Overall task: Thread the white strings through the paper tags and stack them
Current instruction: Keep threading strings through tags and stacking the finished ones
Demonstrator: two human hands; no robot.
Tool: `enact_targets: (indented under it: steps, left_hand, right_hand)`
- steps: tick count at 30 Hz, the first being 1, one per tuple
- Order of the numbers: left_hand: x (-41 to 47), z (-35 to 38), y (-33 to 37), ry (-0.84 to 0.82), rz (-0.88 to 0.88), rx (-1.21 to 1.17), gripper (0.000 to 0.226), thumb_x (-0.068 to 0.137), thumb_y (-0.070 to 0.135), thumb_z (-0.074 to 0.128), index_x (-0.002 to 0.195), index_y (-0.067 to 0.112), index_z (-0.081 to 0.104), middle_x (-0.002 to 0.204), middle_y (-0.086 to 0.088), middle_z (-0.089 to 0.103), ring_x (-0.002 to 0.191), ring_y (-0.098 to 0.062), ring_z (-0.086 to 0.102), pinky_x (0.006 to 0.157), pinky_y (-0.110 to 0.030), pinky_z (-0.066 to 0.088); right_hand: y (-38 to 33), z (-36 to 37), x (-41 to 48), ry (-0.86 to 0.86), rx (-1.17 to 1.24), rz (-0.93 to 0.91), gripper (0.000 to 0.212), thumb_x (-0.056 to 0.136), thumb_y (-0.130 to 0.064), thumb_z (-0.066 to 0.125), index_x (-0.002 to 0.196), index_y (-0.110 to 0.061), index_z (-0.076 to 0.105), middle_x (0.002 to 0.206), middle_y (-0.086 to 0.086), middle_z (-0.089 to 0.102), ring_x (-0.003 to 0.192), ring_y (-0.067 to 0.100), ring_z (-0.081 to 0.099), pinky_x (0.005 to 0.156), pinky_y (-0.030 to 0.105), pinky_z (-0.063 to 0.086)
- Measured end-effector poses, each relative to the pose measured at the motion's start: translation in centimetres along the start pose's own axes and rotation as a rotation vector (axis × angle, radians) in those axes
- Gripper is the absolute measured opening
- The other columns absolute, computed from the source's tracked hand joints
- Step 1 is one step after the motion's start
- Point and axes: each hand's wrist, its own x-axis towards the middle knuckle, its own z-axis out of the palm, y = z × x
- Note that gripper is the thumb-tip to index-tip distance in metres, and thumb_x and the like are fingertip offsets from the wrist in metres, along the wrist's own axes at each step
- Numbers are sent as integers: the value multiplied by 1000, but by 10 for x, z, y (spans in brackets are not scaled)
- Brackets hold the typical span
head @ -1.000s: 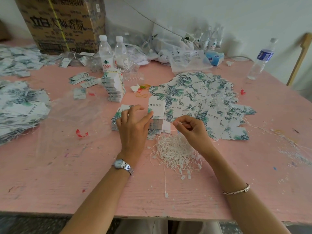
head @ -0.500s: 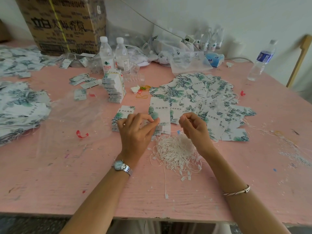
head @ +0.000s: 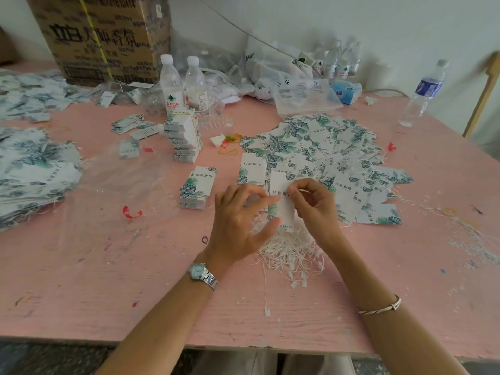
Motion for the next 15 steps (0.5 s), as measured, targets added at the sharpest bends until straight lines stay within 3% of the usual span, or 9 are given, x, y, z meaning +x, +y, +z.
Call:
enact_targets:
  steps: [3,6,7,10,11,13,15]
  left_hand:
    - [0,2,1,49,-199,-90,35,99,35,50,121,14,67,104,3,64,99,-17,54,91,-32,40]
    - [1,2,1,82,-338,-144,33,99,34,49,122,14,63,98,9,63,92,-12,54,91,-29,39]
    - [1,2,1,85,-367,-163,33,99,36,50,122,16,62,97,12,62,91,-11,55,91,-31,39]
    - [1,5,2,85,-432,-293,32,98,39,55,124,21,60,97,20,59,90,-11,60,94,-40,47]
    - [1,6,3,90,-447,-338,30,97,38,57,123,23,60,101,24,59,92,-11,61,93,-45,50]
    - [1,6,3,118,-474,-397,26,97,37,59,121,28,58,103,31,61,93,-8,63,90,-48,53]
    - [1,8,2,154,-521,-460,23,97,35,60,120,30,57,96,25,64,89,-12,65,82,-42,55]
  right_hand:
    - [0,2,-3,-58,-14,-7,11,96,-4,62,88,-11,64,64,-19,62,52,-3,50,51,9,36]
    - [1,6,-7,-147,-41,-7,10,96,-3,62,88,-8,64,64,-16,59,51,-2,47,49,9,34]
    - [1,7,-9,-173,-55,-8,9,96,-3,62,88,-6,64,67,-12,60,53,-1,47,50,13,37]
    - [2,12,-11,-230,-81,1,6,95,-3,62,90,-3,65,76,15,60,65,24,51,54,42,42]
    - [2,13,-11,-244,-78,0,6,96,-4,62,90,-3,64,79,20,59,67,26,51,55,45,42]
    - [1,14,-11,-247,-56,-24,6,96,-5,61,90,-1,63,88,18,57,70,21,50,57,38,42]
    - [-2,14,-11,-193,8,-19,8,96,-9,61,89,-5,63,97,10,54,66,9,47,56,23,38]
